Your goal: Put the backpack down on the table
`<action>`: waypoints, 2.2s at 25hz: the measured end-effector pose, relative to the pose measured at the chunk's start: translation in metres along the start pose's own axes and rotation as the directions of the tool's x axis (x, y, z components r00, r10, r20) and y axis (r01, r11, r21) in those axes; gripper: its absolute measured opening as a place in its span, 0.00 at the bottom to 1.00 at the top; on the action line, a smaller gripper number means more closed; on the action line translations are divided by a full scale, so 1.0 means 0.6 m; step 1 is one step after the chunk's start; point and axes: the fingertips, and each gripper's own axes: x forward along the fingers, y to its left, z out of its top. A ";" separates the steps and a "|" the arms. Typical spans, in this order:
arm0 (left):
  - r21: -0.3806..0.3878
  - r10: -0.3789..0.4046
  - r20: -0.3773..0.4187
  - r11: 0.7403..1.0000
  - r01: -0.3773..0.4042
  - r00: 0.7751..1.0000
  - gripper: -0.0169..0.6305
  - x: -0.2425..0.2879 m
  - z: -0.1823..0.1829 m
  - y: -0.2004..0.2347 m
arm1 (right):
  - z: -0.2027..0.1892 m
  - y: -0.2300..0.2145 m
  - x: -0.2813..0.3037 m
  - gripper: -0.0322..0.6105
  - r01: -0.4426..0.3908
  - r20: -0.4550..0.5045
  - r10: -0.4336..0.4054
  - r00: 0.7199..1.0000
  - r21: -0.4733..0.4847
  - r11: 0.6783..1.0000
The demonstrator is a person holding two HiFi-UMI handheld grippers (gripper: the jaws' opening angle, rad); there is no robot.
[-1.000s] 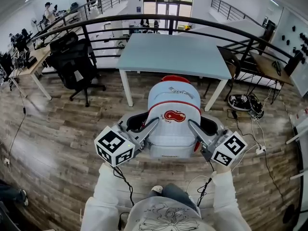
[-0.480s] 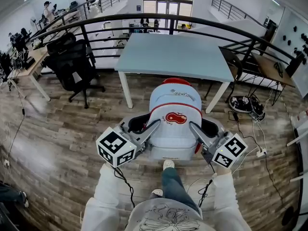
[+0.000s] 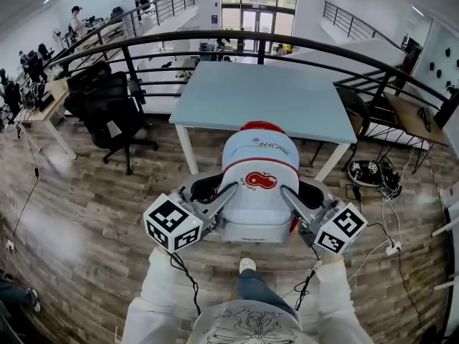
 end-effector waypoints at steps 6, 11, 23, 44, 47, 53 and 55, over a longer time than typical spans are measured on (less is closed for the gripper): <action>-0.004 0.029 0.007 1.000 -0.029 1.000 0.20 0.096 0.022 0.083 | 0.016 -0.121 0.054 0.22 -0.030 0.002 0.030 1.000 -0.007 1.000; -0.005 0.053 0.010 0.999 -0.053 0.999 0.20 0.158 0.026 0.144 | 0.018 -0.203 0.097 0.22 -0.052 0.001 0.052 0.999 -0.020 0.998; -0.025 0.071 -0.011 0.997 -0.072 0.997 0.20 0.259 0.018 0.237 | 0.001 -0.330 0.157 0.22 -0.070 -0.008 0.071 0.997 0.005 0.997; -0.030 -0.013 -0.024 0.999 0.012 1.000 0.20 0.462 0.013 0.496 | -0.025 -0.587 0.334 0.22 0.015 -0.018 -0.015 1.000 0.008 1.000; -0.025 -0.024 -0.020 0.999 0.023 1.000 0.20 0.496 0.020 0.545 | -0.022 -0.632 0.369 0.22 0.023 -0.011 -0.023 1.000 0.005 1.000; -0.026 -0.045 -0.028 0.999 0.044 0.999 0.20 0.570 0.026 0.650 | -0.023 -0.730 0.445 0.22 0.042 -0.016 -0.042 0.999 0.003 0.999; -0.025 -0.052 -0.029 0.998 0.052 0.998 0.20 0.591 0.029 0.684 | -0.023 -0.760 0.471 0.22 0.045 -0.016 -0.045 0.999 0.005 0.999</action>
